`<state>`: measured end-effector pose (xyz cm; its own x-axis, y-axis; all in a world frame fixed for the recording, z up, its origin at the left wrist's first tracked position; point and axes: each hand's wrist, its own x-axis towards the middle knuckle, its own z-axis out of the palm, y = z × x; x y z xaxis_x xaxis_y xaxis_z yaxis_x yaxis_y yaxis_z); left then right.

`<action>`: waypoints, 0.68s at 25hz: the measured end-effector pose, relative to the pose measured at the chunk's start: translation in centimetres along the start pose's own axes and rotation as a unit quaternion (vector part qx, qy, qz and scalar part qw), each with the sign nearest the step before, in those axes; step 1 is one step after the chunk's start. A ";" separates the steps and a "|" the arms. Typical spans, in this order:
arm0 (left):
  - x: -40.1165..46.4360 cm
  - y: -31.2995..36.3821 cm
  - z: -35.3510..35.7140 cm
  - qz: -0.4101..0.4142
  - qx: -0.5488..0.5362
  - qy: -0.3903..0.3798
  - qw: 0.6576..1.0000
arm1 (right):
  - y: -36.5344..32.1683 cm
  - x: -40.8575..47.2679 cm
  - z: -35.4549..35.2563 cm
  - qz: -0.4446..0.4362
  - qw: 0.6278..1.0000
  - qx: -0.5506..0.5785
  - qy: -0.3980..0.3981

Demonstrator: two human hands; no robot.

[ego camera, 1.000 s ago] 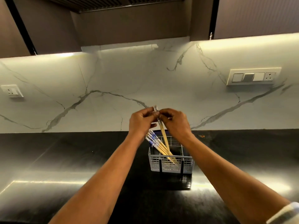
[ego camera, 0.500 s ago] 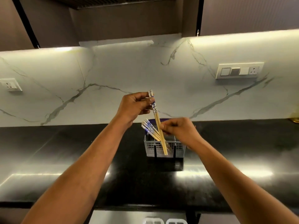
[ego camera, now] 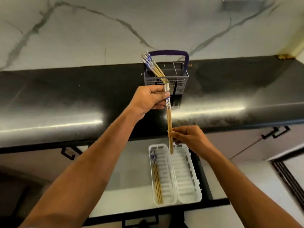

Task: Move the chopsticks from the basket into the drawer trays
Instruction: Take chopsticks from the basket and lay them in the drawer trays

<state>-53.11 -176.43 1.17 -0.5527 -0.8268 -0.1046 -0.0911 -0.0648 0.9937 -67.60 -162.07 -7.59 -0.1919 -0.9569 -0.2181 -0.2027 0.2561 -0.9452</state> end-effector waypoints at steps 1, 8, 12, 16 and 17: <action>-0.5 -1.3 0.1 -0.014 -0.006 -0.008 1.000 | 0.9 -0.6 0.6 0.012 1.000 -0.009 0.001; -3.5 -10.2 0.0 -0.110 0.001 -0.023 0.994 | 7.7 -3.4 4.2 0.114 0.993 -0.013 -0.031; -4.6 -15.1 0.1 -0.159 -0.001 -0.005 0.987 | 11.6 -3.6 6.1 0.170 0.985 -0.014 -0.034; -5.0 -18.7 0.8 -0.193 0.014 0.014 0.981 | 14.5 -3.5 8.0 0.207 0.978 -0.027 -0.017; -5.2 -19.6 0.8 -0.203 0.024 0.021 0.979 | 14.9 -3.4 8.5 0.217 0.975 -0.038 -0.013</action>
<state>-49.17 -170.41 -17.75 -0.4283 -0.7612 -0.4869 -0.3355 -0.3663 0.8679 -61.83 -156.19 -23.03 -0.2513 -0.7592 -0.6004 -0.1786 0.6460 -0.7421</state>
